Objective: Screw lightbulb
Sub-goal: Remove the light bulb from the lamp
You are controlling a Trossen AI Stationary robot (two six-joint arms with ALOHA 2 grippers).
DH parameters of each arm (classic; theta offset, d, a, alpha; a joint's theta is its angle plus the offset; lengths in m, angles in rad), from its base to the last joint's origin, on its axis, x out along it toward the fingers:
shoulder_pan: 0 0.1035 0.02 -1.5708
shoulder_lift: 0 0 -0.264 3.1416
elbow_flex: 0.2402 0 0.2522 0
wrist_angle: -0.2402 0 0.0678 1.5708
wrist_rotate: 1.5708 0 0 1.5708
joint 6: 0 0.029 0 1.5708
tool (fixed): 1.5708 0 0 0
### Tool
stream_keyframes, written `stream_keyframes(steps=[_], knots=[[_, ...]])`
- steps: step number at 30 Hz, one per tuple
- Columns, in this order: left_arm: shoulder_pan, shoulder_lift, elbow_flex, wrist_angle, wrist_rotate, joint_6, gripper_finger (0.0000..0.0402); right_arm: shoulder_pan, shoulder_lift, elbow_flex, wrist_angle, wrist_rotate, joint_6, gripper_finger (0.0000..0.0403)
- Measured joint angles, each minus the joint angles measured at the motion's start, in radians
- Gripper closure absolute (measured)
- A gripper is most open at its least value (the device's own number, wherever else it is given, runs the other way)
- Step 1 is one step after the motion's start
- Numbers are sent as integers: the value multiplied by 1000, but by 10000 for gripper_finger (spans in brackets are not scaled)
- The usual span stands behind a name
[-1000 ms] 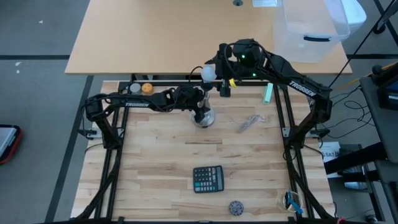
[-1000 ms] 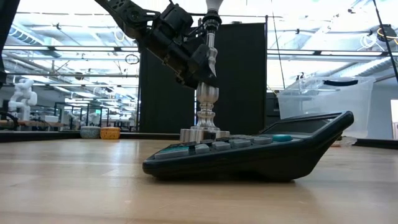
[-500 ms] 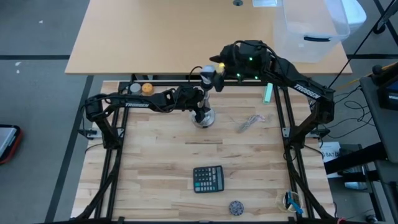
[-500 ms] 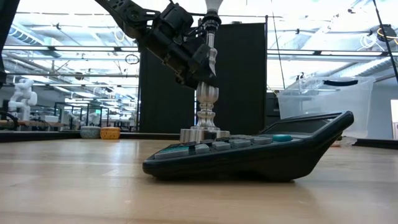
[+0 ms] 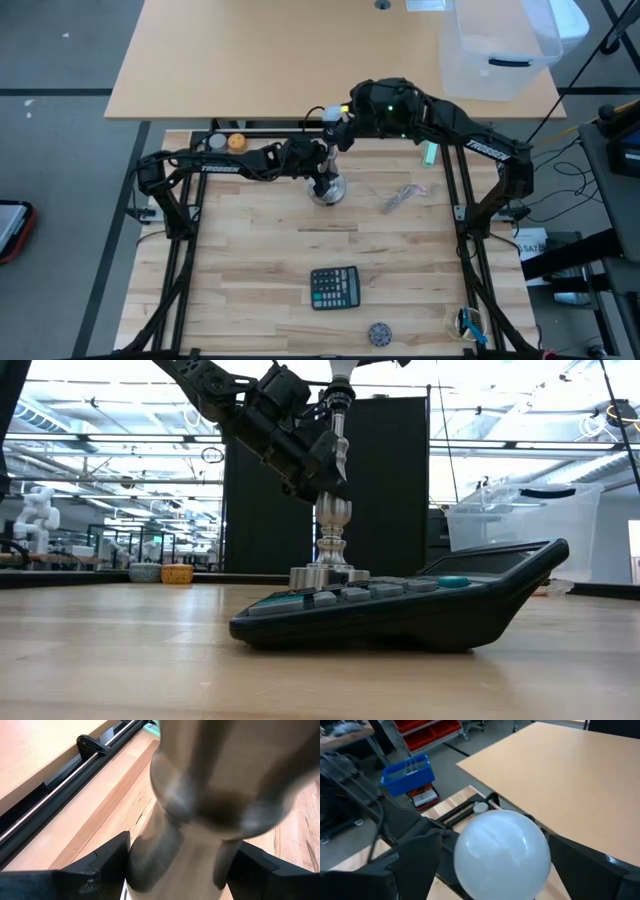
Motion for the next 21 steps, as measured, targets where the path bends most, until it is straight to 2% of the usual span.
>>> stream_keyframes(steps=[6,12,16,21], knots=[[0,0,0,0,0,-1,138,4,31,0,1,18,-25,67],[1,0,0,0,0,-4,138,6,35,0,15,16,-81,136],[1,0,0,0,-1,-3,138,6,33,0,10,5,-126,137],[1,0,0,1,4,3,138,-10,29,1,-11,-91,-217,137]])
